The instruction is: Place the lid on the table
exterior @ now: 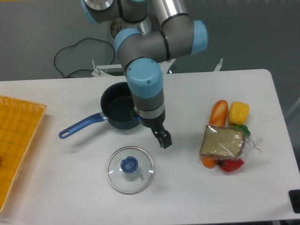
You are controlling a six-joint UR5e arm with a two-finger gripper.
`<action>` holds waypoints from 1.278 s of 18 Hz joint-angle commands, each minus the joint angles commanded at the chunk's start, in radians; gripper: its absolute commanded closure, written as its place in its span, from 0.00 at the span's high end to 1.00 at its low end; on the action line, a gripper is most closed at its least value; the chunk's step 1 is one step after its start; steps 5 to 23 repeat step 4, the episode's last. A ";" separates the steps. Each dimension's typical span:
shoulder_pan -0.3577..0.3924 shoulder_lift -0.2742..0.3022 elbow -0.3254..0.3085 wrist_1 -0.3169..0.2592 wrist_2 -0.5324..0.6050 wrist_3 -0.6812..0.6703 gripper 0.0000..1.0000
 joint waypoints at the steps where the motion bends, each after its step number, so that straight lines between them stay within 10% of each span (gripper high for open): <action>1: 0.005 0.000 0.002 0.000 -0.002 0.000 1.00; 23: 0.032 -0.003 0.011 0.002 -0.014 0.015 1.00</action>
